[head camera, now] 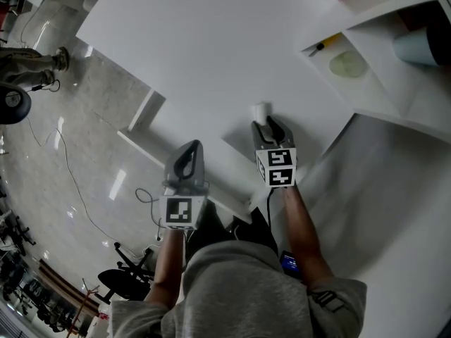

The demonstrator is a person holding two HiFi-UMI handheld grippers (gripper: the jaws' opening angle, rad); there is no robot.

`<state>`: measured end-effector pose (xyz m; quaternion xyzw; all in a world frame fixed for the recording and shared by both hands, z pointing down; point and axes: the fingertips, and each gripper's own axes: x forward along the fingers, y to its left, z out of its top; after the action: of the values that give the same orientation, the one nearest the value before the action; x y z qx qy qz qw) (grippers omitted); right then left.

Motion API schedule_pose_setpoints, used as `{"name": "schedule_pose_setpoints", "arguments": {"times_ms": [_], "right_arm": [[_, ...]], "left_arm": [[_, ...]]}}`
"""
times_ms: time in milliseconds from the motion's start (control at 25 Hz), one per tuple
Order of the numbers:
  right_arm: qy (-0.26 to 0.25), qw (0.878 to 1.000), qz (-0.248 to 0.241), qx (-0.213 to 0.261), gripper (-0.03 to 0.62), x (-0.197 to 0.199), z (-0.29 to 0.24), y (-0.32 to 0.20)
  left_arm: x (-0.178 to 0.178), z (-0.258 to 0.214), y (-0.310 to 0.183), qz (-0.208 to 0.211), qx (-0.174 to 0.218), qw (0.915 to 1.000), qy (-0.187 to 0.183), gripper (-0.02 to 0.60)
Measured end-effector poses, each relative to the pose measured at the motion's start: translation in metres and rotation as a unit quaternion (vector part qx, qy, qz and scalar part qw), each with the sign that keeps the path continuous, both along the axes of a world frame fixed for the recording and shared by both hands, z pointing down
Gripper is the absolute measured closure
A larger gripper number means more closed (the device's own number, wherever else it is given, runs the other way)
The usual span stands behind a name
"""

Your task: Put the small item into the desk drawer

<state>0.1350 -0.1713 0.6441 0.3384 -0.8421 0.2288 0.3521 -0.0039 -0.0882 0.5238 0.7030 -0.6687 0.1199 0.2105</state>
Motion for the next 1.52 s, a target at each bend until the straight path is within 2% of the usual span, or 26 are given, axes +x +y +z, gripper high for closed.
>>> {"name": "schedule_pose_setpoints", "arguments": {"times_ms": [320, 840, 1200, 1520], "right_arm": [[-0.003, 1.0, 0.005, 0.01, 0.431, -0.004, -0.008, -0.003], [-0.042, 0.997, -0.015, 0.061, 0.433, -0.03, -0.075, 0.014], [-0.07, 0.993, -0.05, 0.087, 0.433, -0.064, -0.114, 0.046], [-0.086, 0.987, -0.097, 0.095, 0.433, -0.108, -0.126, 0.077]], "left_arm": [[-0.009, -0.005, 0.006, -0.001, 0.006, 1.0, -0.007, 0.569], [-0.027, -0.035, 0.028, -0.011, 0.034, 0.9991, -0.022, 0.569], [-0.049, -0.049, 0.054, -0.034, 0.045, 0.998, -0.027, 0.569], [-0.076, -0.052, 0.081, -0.061, 0.045, 0.9967, -0.029, 0.569]]}}
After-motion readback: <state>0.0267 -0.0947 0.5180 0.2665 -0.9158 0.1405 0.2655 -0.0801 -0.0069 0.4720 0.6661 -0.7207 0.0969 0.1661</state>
